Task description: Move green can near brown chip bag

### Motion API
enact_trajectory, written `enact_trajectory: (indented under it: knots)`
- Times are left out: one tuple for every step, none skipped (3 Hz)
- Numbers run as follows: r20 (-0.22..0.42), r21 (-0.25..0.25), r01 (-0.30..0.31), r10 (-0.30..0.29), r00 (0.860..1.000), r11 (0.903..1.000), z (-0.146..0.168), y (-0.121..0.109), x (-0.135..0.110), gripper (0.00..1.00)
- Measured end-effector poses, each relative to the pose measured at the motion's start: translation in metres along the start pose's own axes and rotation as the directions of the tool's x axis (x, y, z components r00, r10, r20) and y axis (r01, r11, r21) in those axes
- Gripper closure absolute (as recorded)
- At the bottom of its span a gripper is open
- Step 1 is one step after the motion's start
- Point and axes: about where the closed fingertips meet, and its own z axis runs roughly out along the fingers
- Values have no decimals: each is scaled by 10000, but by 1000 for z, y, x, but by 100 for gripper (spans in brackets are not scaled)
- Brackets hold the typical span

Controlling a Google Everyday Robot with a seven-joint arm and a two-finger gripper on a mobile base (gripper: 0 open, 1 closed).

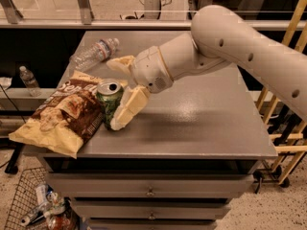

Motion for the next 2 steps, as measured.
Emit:
enact_trajectory:
  knots:
    - [-252,939,13,11,9997,9956,-29,21,-9,0]
    - [-402,1506,-262,326,9987,9883,-55,28,3,0]
